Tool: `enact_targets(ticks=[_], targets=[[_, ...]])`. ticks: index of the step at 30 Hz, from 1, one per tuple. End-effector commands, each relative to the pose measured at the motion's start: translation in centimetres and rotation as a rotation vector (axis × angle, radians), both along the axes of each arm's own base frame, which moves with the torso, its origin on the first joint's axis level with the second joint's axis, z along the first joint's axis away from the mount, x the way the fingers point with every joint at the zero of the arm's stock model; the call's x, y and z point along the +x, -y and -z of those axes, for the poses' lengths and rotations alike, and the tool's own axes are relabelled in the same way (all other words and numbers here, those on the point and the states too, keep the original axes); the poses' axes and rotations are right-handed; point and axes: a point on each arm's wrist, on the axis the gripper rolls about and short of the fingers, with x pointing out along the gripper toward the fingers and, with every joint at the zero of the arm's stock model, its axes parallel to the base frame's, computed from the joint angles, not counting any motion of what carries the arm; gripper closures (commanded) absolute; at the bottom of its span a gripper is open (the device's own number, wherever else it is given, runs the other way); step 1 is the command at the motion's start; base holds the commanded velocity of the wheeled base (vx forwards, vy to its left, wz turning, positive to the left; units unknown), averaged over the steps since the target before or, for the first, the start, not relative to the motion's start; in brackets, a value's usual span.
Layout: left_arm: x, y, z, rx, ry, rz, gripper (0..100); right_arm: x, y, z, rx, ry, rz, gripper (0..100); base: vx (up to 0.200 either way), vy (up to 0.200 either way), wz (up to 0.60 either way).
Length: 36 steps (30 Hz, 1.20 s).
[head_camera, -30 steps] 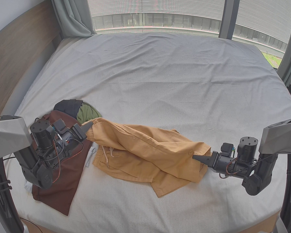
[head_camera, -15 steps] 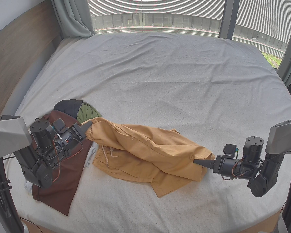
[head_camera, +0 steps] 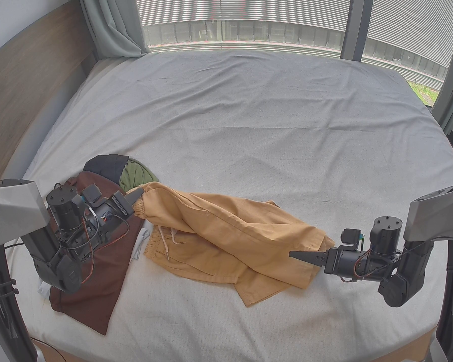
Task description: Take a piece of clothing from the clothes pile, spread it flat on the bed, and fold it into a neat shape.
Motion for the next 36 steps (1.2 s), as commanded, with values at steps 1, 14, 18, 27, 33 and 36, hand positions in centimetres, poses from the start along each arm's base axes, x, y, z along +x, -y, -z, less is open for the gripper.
enact_targets(ticks=[1, 14, 18, 27, 33, 36], targets=[[0.0, 0.0, 0.0, -0.001, 0.003, 0.000, 100, 0.2, -0.2, 1.3, -0.014, -0.025, -0.005, 0, 0.000, 0.000, 0.00], [0.0, 0.0, 0.0, -0.001, 0.003, 0.001, 100, 1.2, -1.4, 0.8, -0.014, 0.031, 0.013, 0, 0.000, 0.000, 0.00], [0.0, 0.0, 0.0, -0.001, 0.003, 0.001, 100, 1.2, -1.5, 0.8, -0.014, 0.032, 0.010, 0, 0.000, 0.000, 0.00], [0.0, 0.0, 0.0, -0.001, 0.003, 0.001, 100, 1.3, -1.6, 0.8, -0.013, 0.037, 0.011, 100, 0.000, 0.000, 0.00], [0.0, 0.0, 0.0, -0.002, 0.001, 0.001, 100, 1.6, -1.4, 0.5, -0.010, 0.050, 0.023, 100, 0.000, 0.000, 0.00], [0.0, 0.0, 0.0, -0.002, 0.002, 0.001, 100, 1.6, -1.4, 0.1, -0.010, 0.066, 0.040, 100, 0.000, 0.000, 0.00]])
